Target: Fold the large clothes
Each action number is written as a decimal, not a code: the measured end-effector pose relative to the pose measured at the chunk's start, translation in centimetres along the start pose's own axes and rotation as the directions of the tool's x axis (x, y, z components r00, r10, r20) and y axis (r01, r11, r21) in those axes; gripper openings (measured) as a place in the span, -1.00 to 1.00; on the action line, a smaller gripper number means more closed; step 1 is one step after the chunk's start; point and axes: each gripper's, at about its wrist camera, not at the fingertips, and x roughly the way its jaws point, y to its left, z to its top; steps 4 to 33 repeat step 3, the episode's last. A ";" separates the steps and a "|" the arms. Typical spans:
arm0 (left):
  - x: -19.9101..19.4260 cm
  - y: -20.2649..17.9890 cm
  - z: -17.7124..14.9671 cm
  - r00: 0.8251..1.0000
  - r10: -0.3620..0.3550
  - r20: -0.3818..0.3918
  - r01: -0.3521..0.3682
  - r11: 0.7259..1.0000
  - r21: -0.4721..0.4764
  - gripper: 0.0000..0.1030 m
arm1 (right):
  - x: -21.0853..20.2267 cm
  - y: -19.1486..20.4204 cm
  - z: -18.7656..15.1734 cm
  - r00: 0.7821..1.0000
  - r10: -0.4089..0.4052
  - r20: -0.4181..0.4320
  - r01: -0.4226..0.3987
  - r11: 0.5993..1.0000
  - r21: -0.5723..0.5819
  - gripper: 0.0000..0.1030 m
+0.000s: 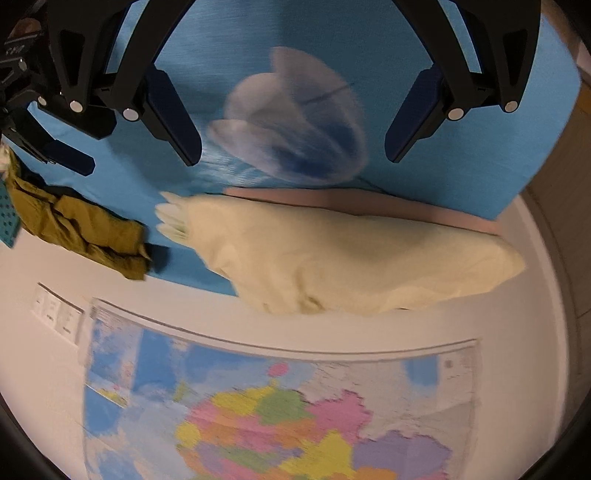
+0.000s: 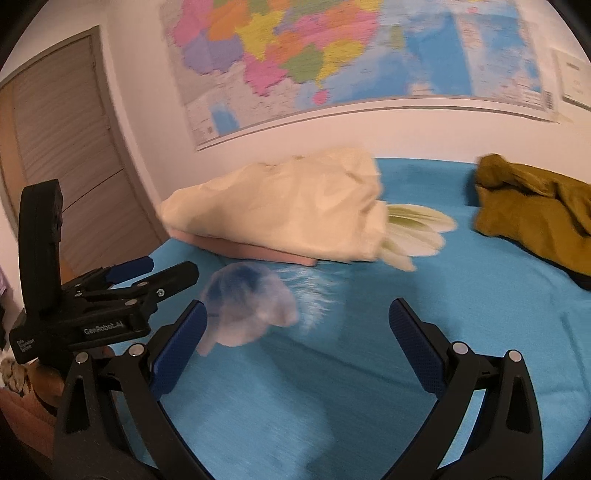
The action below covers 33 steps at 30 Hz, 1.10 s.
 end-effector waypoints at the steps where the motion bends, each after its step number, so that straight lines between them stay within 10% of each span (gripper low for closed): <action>1: 0.3 -0.6 0.1 1.000 -0.026 -0.015 0.026 1.000 0.007 0.86 | -0.7 -0.8 -0.1 1.000 -0.021 0.008 0.021 1.000 0.015 0.89; 33: 1.3 -2.3 0.5 0.993 -0.100 -0.059 0.102 0.995 0.024 0.86 | -2.2 -2.3 -0.4 0.997 -0.073 0.029 0.071 0.997 0.043 0.89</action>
